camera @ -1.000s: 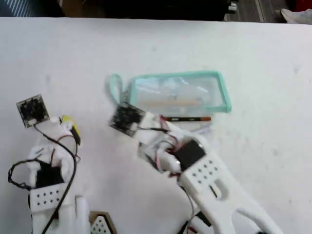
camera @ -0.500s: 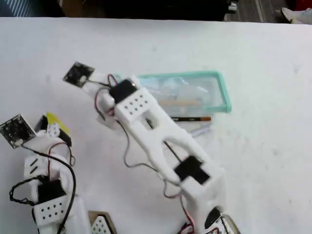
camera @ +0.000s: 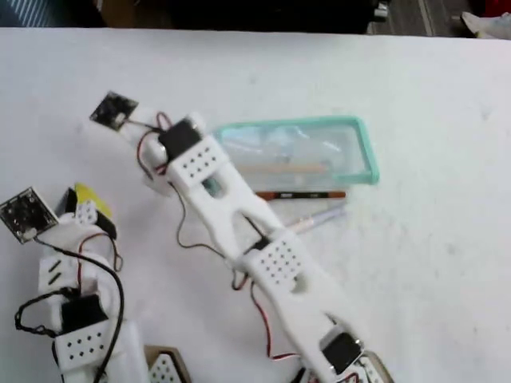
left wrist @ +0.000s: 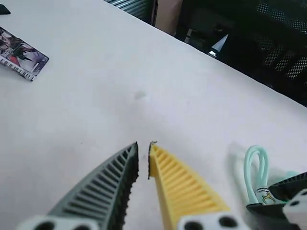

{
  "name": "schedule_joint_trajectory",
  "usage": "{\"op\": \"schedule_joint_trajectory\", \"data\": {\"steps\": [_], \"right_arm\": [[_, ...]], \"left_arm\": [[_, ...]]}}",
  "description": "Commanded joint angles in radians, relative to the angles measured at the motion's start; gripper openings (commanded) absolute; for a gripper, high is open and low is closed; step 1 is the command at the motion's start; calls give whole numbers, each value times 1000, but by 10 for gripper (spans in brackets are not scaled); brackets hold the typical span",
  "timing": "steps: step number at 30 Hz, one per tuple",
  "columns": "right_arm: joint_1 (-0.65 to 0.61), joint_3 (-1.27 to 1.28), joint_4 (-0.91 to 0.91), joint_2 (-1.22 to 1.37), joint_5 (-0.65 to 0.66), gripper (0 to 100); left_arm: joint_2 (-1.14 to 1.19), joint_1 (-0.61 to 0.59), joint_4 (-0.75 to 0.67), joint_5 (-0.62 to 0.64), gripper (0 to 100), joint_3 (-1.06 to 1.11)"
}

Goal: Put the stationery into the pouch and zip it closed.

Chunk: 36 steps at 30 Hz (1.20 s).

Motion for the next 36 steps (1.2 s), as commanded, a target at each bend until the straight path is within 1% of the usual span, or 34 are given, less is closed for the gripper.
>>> {"op": "schedule_joint_trajectory", "data": {"steps": [1, 4, 9, 17, 21, 25, 28, 36], "right_arm": [[-1, -61, -1, 36, -9, 159], [13, -63, -45, 65, -9, 126], [28, -61, -68, 67, -74, 158], [139, -51, -65, 70, -72, 169], [173, -44, -64, 93, -71, 170], [203, -43, -58, 143, -18, 170], [225, -49, -58, 182, -14, 169], [200, -44, -42, 200, -12, 168]], "left_arm": [[-21, 33, 3, 0, 73, -11], [-21, 51, 5, 0, 73, -9], [-21, 53, 5, 0, 72, -8], [-21, 53, 5, 0, 72, -8], [-21, 53, 5, 0, 72, -8], [-21, 53, 5, 0, 73, -9], [-21, 53, 5, 0, 74, -12], [-21, 54, 28, 0, 76, -14]]}}
